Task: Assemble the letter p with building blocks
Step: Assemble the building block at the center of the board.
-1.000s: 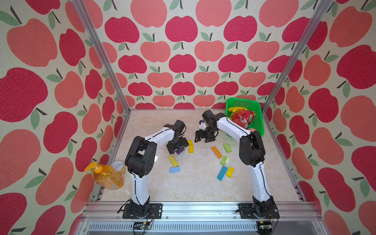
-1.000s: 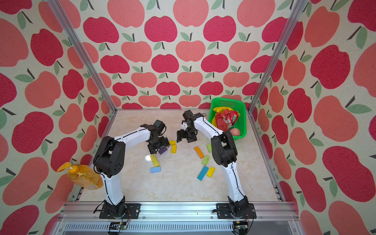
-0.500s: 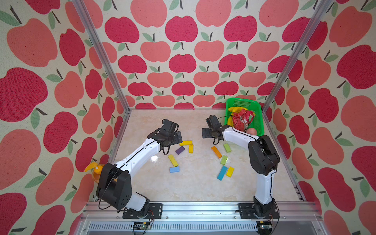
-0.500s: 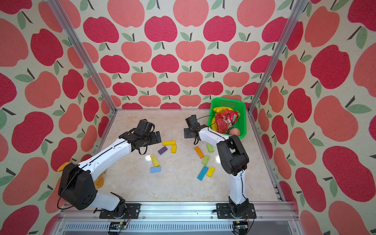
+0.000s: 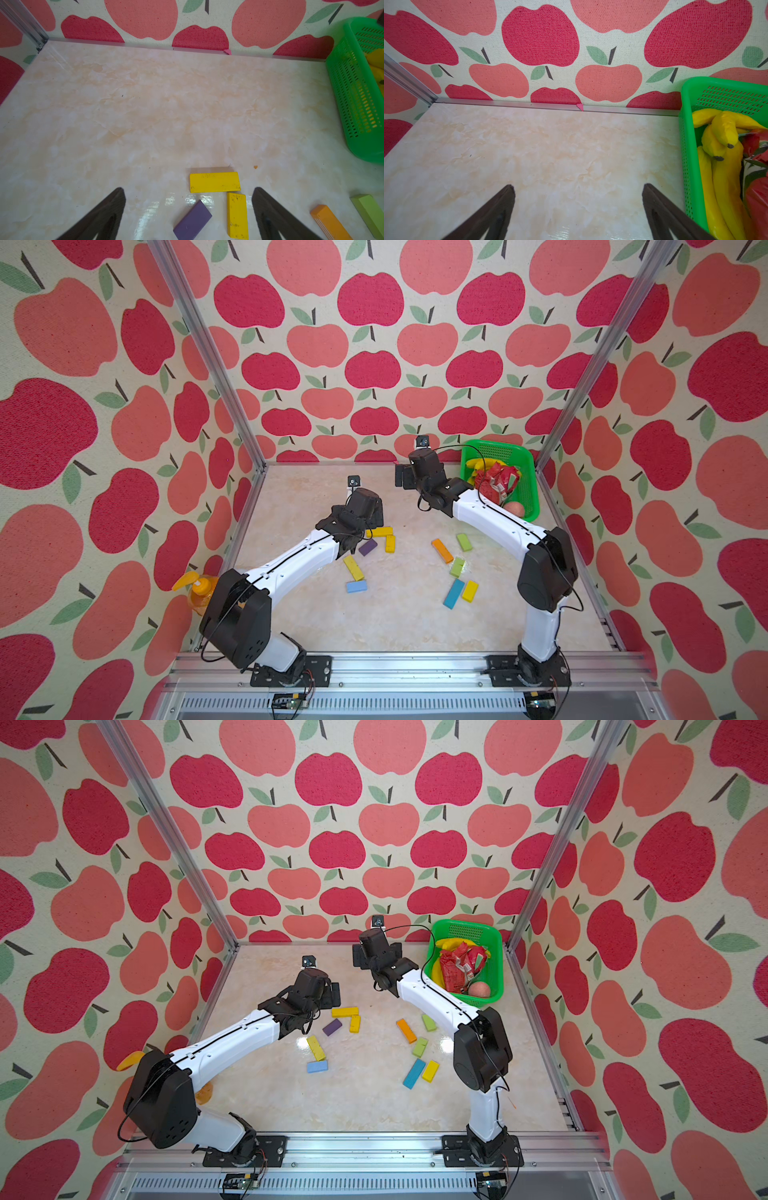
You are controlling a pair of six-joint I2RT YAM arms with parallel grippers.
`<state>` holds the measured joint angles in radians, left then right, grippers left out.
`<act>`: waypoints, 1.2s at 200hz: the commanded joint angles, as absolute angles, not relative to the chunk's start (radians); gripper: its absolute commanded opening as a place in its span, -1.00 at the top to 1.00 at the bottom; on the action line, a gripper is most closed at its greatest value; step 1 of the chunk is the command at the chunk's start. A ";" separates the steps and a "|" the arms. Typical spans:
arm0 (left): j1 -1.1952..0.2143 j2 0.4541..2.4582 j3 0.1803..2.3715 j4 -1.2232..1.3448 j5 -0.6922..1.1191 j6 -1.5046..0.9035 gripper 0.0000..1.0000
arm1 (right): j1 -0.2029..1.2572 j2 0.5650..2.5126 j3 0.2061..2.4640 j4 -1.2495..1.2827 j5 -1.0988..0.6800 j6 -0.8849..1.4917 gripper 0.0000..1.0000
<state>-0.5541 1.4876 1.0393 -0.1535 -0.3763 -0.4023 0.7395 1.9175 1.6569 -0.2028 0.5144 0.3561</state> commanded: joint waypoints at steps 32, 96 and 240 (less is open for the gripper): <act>-0.308 1.557 0.831 0.318 -0.126 -0.317 -0.96 | 0.702 1.836 1.367 0.020 0.449 0.279 -0.99; -0.287 1.962 1.238 0.462 -0.139 -0.197 -0.96 | 0.623 2.098 1.786 0.198 0.309 0.087 -0.99; -0.422 1.978 1.081 0.413 -0.287 -0.433 -0.96 | 0.679 2.350 2.014 0.236 0.217 0.145 -0.99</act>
